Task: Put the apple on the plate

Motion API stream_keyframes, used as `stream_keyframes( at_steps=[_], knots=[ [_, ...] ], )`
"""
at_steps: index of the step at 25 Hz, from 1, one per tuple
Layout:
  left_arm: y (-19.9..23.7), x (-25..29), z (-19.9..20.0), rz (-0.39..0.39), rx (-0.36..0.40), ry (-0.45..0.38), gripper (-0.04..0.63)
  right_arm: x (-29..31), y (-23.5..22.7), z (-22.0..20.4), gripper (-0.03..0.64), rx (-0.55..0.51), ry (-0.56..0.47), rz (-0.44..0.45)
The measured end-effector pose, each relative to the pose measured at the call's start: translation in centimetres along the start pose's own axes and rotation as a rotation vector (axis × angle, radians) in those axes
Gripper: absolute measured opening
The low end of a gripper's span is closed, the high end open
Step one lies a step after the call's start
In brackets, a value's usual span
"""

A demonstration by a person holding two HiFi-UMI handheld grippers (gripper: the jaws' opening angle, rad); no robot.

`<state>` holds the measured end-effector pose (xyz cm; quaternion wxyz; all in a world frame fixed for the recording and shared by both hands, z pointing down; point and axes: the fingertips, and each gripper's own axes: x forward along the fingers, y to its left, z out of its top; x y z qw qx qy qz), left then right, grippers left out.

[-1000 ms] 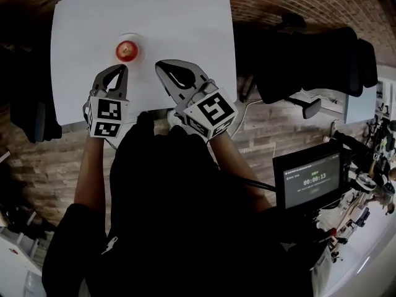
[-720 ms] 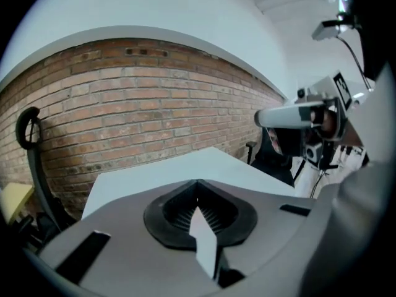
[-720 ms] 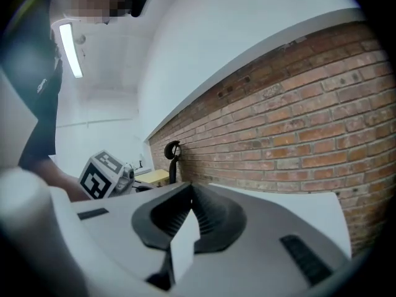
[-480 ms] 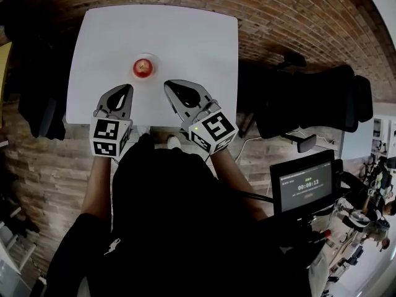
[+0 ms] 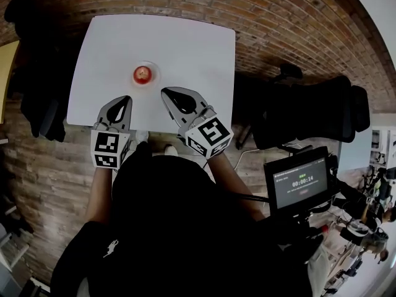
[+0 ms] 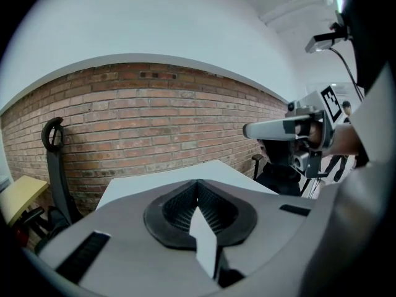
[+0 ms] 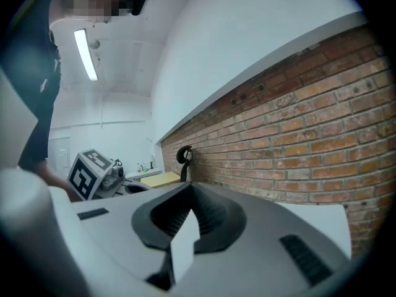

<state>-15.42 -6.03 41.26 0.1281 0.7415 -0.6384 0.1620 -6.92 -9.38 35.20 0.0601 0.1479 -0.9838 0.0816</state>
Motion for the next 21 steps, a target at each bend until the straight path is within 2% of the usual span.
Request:
stream_keyframes(
  at_steps=[10,15,21],
  knots=[
    [0.0,0.2,0.6,0.013,0.029,-0.012,0.007,-0.3,-0.1,0.4,0.003,-0.023,-0.016,-0.006],
    [0.4,0.7,-0.3,0.023,0.024,0.027,0.008,-0.3,-0.2,0.4,0.003,-0.026,-0.012,-0.012],
    [0.6,1.2,-0.3,0.011,0.006,0.027,0.007,-0.2,-0.8,0.3,0.003,-0.028,-0.002,-0.03]
  ],
)
